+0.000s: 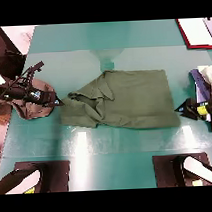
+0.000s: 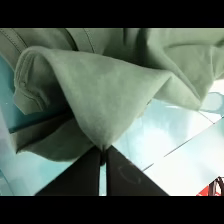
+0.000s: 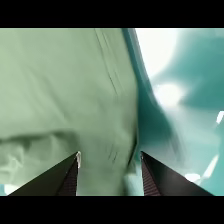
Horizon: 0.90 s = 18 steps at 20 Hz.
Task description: Fold the shirts.
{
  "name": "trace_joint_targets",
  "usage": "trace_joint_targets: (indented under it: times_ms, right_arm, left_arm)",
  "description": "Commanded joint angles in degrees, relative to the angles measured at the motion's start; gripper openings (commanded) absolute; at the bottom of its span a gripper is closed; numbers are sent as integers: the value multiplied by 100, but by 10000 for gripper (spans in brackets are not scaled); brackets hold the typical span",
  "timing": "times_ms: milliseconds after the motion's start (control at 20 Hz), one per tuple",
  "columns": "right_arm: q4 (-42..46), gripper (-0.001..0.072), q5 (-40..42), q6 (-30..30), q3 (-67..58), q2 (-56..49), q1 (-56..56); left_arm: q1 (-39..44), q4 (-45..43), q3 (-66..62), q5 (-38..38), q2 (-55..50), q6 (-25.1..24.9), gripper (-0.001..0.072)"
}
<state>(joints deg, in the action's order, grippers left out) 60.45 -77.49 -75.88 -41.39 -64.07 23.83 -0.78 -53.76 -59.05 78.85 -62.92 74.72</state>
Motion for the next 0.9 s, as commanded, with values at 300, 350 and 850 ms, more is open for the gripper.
trace_joint_targets:
  times_ms: [300, 350, 850]
  right_arm:
    - [114, 459, -208, 201, 935, 601, 671]
    - [98, 458, -229, 197, 935, 509, 518]
    - [52, 12, -42, -190, -275, 1593, -907]
  left_arm:
    - [2, -4, 31, -133, -28, -17, 29]
    - [2, -7, 31, -129, -28, -20, 29]
    - [2, -175, -1132, -133, 535, 15, 28]
